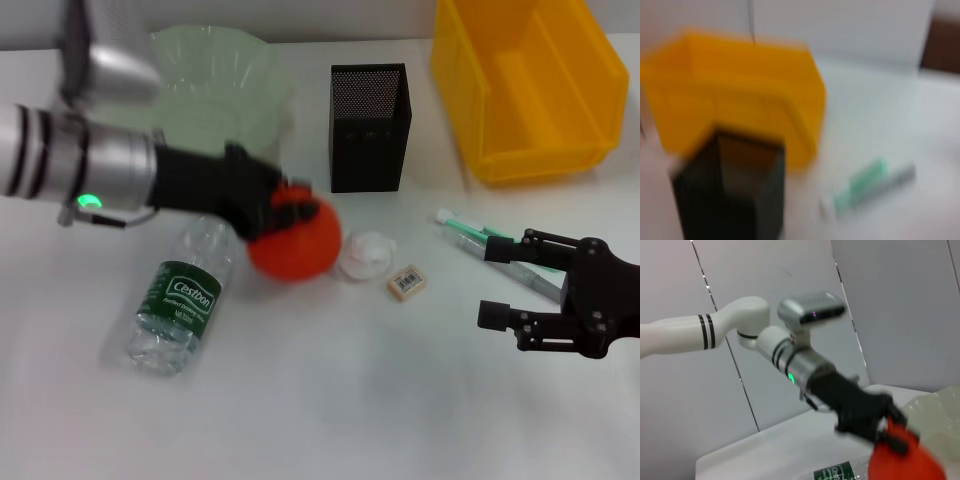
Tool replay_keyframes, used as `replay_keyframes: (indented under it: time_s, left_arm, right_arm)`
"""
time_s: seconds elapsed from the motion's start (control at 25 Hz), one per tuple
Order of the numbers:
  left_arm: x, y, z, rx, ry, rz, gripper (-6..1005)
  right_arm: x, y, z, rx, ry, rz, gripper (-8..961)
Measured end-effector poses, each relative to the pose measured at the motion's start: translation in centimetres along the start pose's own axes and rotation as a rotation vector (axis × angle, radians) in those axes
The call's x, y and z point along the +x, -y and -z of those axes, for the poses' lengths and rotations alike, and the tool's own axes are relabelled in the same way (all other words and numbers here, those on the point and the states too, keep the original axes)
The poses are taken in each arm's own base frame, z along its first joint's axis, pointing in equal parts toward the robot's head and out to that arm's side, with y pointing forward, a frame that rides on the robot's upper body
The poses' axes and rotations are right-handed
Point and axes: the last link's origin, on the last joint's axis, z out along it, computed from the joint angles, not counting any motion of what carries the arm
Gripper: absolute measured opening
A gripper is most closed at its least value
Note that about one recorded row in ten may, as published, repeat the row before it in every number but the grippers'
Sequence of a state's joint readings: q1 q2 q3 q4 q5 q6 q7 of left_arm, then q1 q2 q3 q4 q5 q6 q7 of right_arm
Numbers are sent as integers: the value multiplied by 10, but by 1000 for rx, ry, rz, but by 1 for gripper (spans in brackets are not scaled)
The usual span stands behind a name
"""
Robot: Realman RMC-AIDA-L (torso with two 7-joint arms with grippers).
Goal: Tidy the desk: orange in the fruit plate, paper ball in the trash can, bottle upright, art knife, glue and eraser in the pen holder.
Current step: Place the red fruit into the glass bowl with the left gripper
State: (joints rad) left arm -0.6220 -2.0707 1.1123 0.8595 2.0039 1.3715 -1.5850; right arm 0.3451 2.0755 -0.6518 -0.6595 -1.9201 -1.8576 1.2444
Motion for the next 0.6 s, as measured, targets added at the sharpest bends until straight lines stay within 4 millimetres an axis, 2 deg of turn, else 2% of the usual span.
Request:
replay_keyframes:
  time_s: [0.08,0.12,0.16,0.28,0.32,0.36,0.44,0.52,0.6]
  left_arm:
    - [10,6,16,47,-125,38,249]
    - [20,19,38,146,-294,99,228]
    - [20,19,38,146,-294,99,215]
    - [19,42,64,320,-460,187,188]
    - [13,55,67,413,-486,245,188]
    - [13,55,67,413,-486,245,187]
    - [5,69,67,507,-483,304,186]
    - [-4,80,62,585,-470,368,254]
    - [-8,82,59,600,-468,392,322]
  right_arm:
    - [0,0,0,0,2,-1,824]
    - [1,-1,0,-1,6,-6,823]
    - [1,-1,0,-1,6,-6,823]
    - [2,-1,-2,-4,13,-14,823]
    - [2,-1,-5,-12,20,-19,823]
    - [2,-1,-5,-12,20,-19,823]
    - [3,-2,-8,-20,27,-20,823]
    - [4,-2,-9,-24,31,-21,823]
    - [5,-2,-10,-24,32,-24,823]
